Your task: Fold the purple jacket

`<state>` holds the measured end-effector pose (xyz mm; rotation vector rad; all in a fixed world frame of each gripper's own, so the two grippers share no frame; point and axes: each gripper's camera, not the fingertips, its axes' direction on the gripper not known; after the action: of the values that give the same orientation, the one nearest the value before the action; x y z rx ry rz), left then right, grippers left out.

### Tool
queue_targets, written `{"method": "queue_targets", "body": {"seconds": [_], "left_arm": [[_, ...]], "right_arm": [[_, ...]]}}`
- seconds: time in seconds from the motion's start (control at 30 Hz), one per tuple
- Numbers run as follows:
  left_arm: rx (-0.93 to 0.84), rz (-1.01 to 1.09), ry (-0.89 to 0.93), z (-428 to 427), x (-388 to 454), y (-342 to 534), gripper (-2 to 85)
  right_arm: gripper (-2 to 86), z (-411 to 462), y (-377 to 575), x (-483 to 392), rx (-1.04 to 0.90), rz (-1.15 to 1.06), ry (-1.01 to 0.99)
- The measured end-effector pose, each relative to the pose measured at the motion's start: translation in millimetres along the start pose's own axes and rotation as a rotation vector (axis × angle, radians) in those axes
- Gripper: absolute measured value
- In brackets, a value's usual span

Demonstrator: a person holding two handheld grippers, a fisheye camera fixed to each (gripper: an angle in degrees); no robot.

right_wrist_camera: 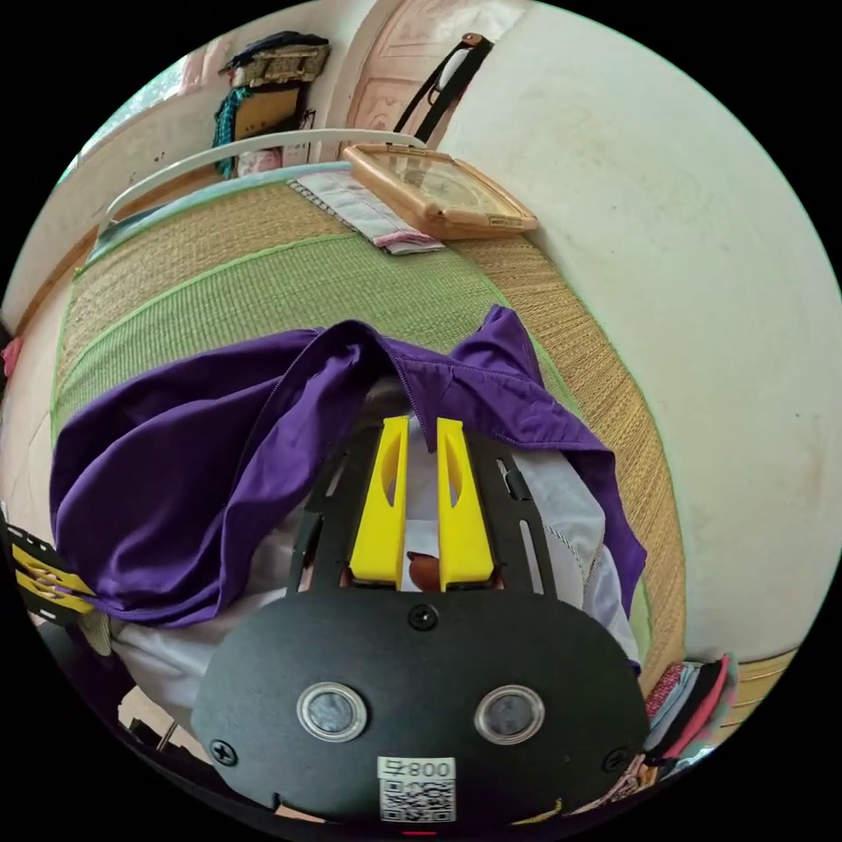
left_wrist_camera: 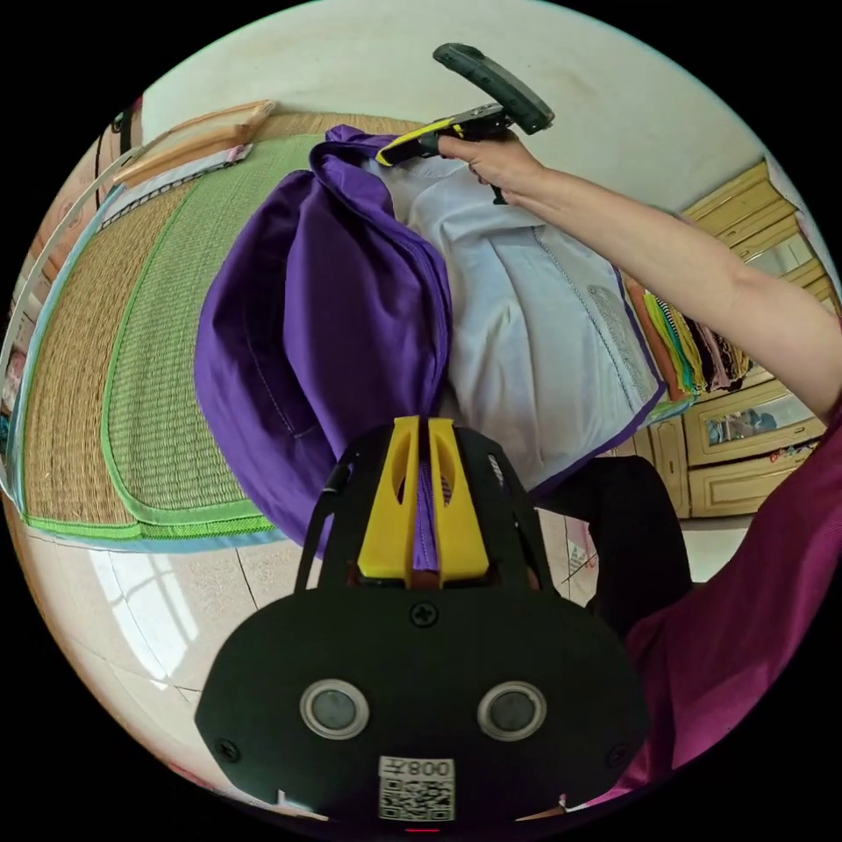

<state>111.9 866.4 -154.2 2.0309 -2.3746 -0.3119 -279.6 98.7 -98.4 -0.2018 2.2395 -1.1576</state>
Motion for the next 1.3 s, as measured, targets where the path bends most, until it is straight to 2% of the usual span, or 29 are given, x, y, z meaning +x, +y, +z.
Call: {"method": "queue_targets", "body": {"seconds": [0.17, 0.27, 0.4, 0.5, 0.6, 0.7, 0.77, 0.9, 1.07, 1.2, 1.3], "left_arm": [[0.133, -0.043, 0.107, -18.9, -16.8, -0.1, 1.3], [0.266, 0.009, 0.237, -39.2, -18.9, -2.9, 1.0], [0.354, 0.15, 0.447, -46.8, -7.1, -30.2, 1.1], [0.34, 0.261, 0.588, -25.5, 16.6, -65.2, 1.4], [0.286, 0.31, 0.576, 18.7, 41.8, -100.1, 2.2], [0.169, 0.28, 0.537, 79.7, 51.2, -129.4, 5.0], [0.105, 0.238, 0.582, 109.8, 48.7, -140.5, 6.6], [0.106, 0.24, 0.641, 128.9, 45.5, -149.2, 7.6], [0.158, 0.236, 0.617, 117.5, 29.8, -150.7, 7.7], [0.254, 0.168, 0.448, 88.9, -10.9, -143.7, 7.6], [0.262, 0.107, 0.4, 86.8, -43.5, -151.3, 7.5]], "right_arm": [[0.9, -5.9, -5.0, 7.8, 0.016, 0.011, 0.037], [0.4, -46.9, -3.3, 45.7, 0.119, 0.09, 0.034], [0.3, -117.2, 6.6, 132.7, 0.278, 0.227, 0.027], [0.7, -141.2, 19.5, 199.6, 0.319, 0.331, 0.029], [1.7, -116.1, 30.7, 252.9, 0.202, 0.399, 0.094], [4.2, -60.3, 52.4, 289.2, 0.036, 0.477, 0.066], [5.2, -30.5, 69.1, 300.5, -0.017, 0.525, 0.032], [5.2, 25.9, 97.7, 301.4, -0.126, 0.578, 0.045], [4.6, 33.3, 129.4, 294.7, -0.079, 0.601, -0.014], [1.9, 5.2, 182.0, 274.1, 0.059, 0.595, -0.053], [0.8, 17.5, 219.1, 258.9, 0.076, 0.59, -0.153]]}}
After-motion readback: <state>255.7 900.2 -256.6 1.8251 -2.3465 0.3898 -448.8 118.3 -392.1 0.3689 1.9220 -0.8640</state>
